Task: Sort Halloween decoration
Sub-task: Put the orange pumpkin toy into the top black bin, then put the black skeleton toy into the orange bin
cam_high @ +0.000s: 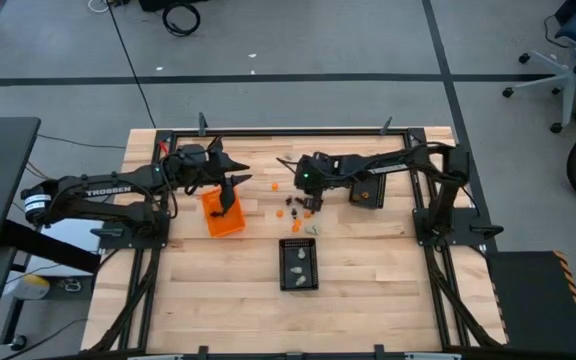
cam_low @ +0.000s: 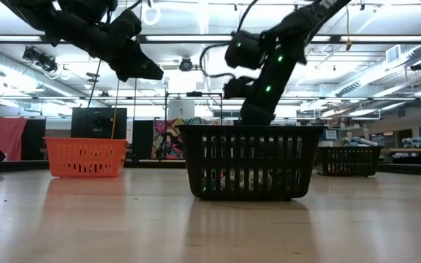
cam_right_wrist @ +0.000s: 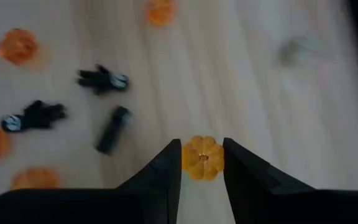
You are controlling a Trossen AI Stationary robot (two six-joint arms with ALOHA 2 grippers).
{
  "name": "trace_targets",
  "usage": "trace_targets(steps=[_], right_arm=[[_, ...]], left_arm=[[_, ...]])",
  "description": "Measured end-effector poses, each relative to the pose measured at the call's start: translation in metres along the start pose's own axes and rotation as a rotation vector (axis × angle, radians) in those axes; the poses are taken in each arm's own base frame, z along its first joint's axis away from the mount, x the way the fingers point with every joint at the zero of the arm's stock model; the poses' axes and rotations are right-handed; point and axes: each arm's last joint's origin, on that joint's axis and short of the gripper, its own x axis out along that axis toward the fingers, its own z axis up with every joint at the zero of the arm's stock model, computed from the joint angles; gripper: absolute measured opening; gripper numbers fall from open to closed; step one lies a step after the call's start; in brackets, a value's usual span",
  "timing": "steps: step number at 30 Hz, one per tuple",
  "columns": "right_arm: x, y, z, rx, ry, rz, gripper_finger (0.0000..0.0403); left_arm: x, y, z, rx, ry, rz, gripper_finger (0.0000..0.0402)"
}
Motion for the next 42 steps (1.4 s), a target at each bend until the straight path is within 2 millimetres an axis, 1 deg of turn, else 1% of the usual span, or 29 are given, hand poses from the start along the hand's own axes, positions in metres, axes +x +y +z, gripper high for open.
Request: trace_targets(steps=[3,7,11,14,18,24,29,34,38,42], right_arm=[[-0.018,-0.004,-0.007,0.044,0.068,-0.060,0.0107],[-0.041,-0.011,-0.023,0.148,0.209,-0.110,0.0107],[-0.058,-0.021,-0.042,0.268,0.378,-0.145,0.0107],[-0.066,-0.025,-0.052,0.317,0.471,-0.170,0.0108],[-0.067,-0.027,-0.058,0.319,0.524,-0.178,0.0117],[-0.054,-0.027,-0.077,0.330,0.595,-0.111,0.0143],[-0.045,-0.028,-0.090,0.345,0.620,-0.100,0.0157],[-0.048,-0.028,-0.088,0.342,0.610,-0.092,0.0162],[-0.059,-0.023,-0.073,0.321,0.533,-0.117,0.0161],[-0.068,-0.010,-0.054,0.283,0.423,-0.101,0.0160]], left_arm=[[0.000,0.001,0.000,0.000,-0.003,0.005,0.0132],[0.000,0.001,0.000,0.001,-0.005,0.005,0.0132],[0.000,0.001,0.000,0.001,-0.005,0.004,0.0132],[0.000,0.001,0.000,0.000,-0.005,0.004,0.0132],[0.000,0.001,0.000,-0.003,-0.005,0.004,0.0132],[0.000,0.001,0.000,-0.003,-0.004,0.004,0.0132],[0.000,0.001,0.000,-0.002,-0.005,0.004,0.0132],[0.000,0.001,0.001,-0.002,-0.009,0.005,0.0132],[0.000,0.001,0.001,-0.001,-0.009,0.005,0.0132],[0.000,0.001,0.001,0.001,-0.010,0.005,0.0132]])
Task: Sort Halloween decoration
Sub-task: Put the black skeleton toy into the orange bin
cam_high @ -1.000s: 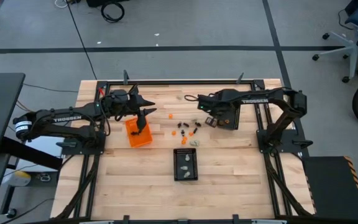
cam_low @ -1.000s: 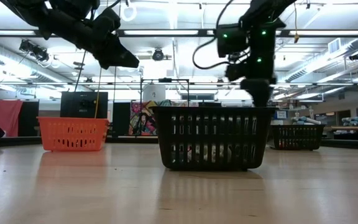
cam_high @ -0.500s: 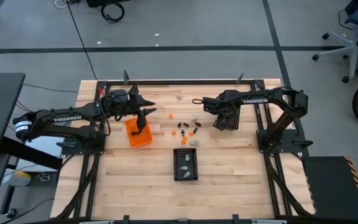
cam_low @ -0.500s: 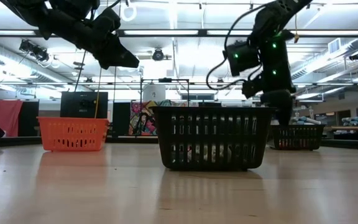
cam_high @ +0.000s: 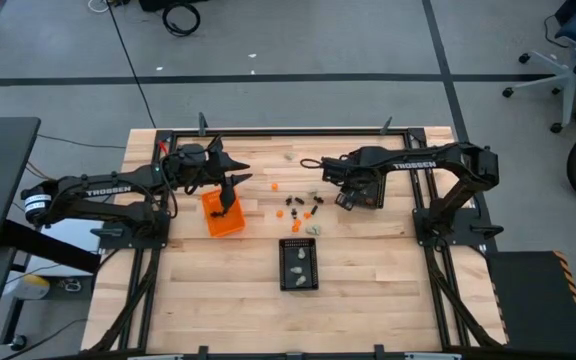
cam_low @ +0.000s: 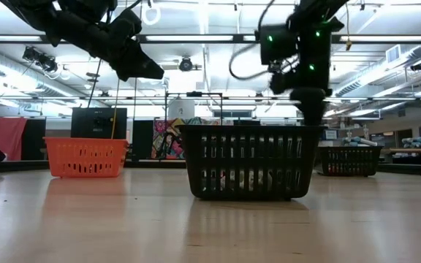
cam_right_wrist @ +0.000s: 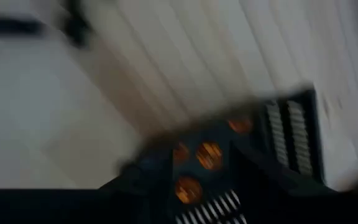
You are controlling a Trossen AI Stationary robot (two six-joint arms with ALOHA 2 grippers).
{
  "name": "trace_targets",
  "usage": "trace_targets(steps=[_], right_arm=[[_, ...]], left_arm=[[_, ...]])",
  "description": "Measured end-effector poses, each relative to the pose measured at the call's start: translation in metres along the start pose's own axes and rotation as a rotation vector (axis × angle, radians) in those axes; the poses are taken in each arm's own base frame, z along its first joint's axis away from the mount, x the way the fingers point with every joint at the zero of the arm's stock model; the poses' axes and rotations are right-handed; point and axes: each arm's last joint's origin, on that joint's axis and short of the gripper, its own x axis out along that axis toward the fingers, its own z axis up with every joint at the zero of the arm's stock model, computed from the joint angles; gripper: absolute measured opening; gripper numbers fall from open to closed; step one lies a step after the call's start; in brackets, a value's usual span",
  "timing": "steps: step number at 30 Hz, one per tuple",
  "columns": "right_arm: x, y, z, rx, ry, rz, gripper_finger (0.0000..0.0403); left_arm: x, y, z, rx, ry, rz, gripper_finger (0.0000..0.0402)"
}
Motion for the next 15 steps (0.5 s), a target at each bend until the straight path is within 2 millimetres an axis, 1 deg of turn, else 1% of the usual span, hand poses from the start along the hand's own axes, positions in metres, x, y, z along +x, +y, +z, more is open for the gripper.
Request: trace_targets(steps=[4,7,11,13,15], right_arm=[[-0.002,0.021,0.008,-0.102,-0.119,0.059,0.0160],[0.001,0.033,0.014,-0.138,-0.196,0.101,0.0160],[0.007,0.038,0.022,-0.132,-0.251,0.144,0.0160],[0.014,0.040,0.027,-0.133,-0.262,0.151,0.0160],[0.024,0.042,0.031,-0.141,-0.245,0.158,0.0160]], left_arm=[[0.000,0.000,0.000,0.000,0.000,0.000,0.0132],[0.000,0.000,0.000,0.000,-0.001,0.000,0.0132],[0.000,0.000,0.000,0.000,-0.006,0.000,0.0132],[0.000,0.000,0.001,0.000,-0.014,0.001,0.0132],[0.000,0.000,0.001,0.000,-0.016,0.000,0.0132]])
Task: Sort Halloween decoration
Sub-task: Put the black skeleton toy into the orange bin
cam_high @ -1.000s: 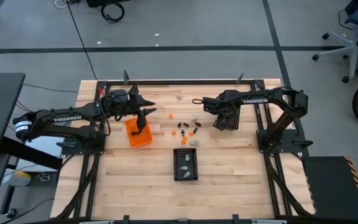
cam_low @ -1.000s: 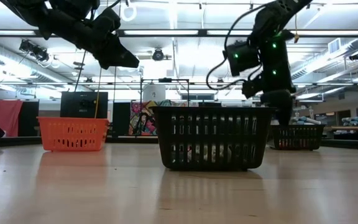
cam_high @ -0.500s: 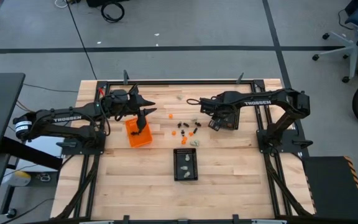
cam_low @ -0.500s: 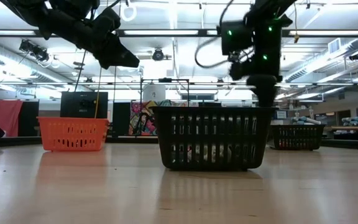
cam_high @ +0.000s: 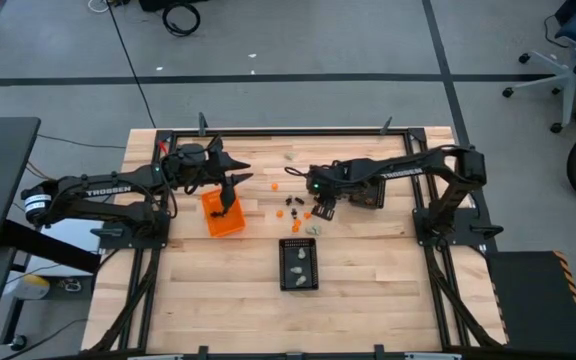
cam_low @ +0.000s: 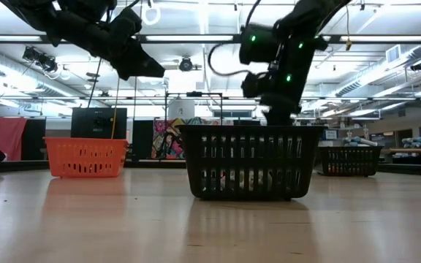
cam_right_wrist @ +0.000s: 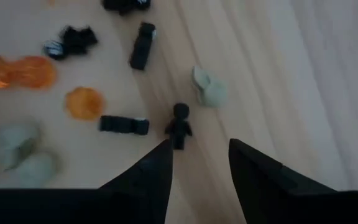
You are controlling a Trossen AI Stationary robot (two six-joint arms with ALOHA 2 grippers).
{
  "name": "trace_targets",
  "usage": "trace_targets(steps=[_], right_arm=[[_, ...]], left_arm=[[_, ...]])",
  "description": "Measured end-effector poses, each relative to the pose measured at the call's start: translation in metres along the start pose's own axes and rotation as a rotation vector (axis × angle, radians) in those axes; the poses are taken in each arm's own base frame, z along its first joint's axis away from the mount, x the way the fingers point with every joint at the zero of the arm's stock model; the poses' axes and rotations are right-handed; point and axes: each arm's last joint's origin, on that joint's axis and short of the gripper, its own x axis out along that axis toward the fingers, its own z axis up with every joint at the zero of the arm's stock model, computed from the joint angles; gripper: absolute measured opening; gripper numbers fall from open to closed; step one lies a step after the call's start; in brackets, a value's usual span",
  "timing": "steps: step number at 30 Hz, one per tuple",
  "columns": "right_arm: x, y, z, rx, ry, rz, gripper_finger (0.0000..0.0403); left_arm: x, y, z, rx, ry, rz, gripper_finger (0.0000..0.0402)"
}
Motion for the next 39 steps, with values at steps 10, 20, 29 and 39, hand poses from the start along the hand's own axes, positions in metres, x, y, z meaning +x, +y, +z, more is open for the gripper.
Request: trace_targets(steps=[10,20,29,39], right_arm=[[0.052,-0.005,0.002,0.013,0.076,0.076,0.0160],[0.053,-0.010,0.002,0.016,0.086,0.113,0.0096],[0.046,-0.009,0.000,0.004,0.099,0.113,0.0051],[0.004,-0.011,-0.005,0.006,0.085,0.068,0.0055]], left_arm=[[0.001,0.001,-0.001,-0.002,0.002,0.005,0.0132],[0.001,0.001,0.000,0.002,0.001,0.005,0.0132],[0.001,0.001,-0.001,0.002,0.001,0.005,0.0132],[0.001,0.001,0.000,0.003,0.001,0.005,0.0132]])
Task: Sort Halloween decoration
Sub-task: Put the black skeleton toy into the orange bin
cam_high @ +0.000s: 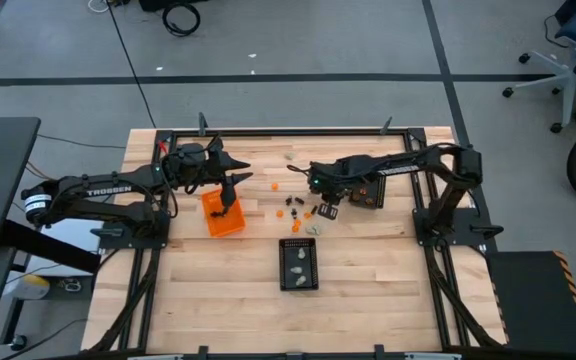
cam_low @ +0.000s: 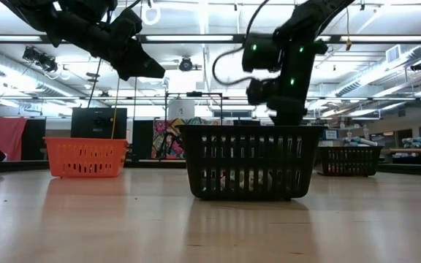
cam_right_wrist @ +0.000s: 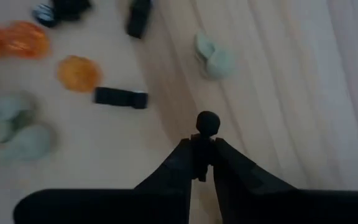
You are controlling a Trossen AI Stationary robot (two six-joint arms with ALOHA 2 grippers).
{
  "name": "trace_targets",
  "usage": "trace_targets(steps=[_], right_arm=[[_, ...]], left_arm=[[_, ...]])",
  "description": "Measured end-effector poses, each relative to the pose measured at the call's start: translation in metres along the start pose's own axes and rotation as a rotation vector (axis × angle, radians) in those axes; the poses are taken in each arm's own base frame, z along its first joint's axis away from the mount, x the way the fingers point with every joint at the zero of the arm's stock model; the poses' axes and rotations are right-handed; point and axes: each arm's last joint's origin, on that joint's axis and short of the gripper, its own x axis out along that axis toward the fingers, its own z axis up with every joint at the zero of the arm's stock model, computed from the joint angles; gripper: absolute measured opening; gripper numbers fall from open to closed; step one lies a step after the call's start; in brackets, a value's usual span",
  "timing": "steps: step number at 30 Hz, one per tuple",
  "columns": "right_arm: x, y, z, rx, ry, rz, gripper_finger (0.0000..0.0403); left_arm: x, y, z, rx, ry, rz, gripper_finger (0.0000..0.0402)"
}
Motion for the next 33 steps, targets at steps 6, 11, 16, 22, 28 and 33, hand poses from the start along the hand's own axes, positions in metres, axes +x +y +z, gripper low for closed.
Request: trace_targets(steps=[6,11,16,22,28,33], right_arm=[[-0.028,0.015,0.002,-0.062,-0.134,0.061,0.0055],[-0.034,0.034,0.019,-0.118,-0.335,0.157,0.0055],[-0.019,0.052,0.038,-0.176,-0.499,0.235,0.0055],[0.010,0.073,0.059,-0.242,-0.699,0.313,0.0055],[0.028,0.083,0.076,-0.262,-0.812,0.362,0.0055],[0.036,0.096,0.104,-0.284,-0.848,0.406,0.0055]], left_arm=[[0.000,0.000,0.000,0.000,0.000,0.000,0.0132],[0.000,0.000,0.000,0.000,0.000,0.000,0.0132],[0.000,0.000,0.000,0.000,0.000,0.000,0.0132],[-0.005,-0.001,-0.010,0.037,0.121,-0.010,0.0132],[-0.022,0.001,-0.011,0.051,0.151,-0.004,0.0132],[-0.033,0.001,-0.006,0.052,0.107,0.005,0.0132]])
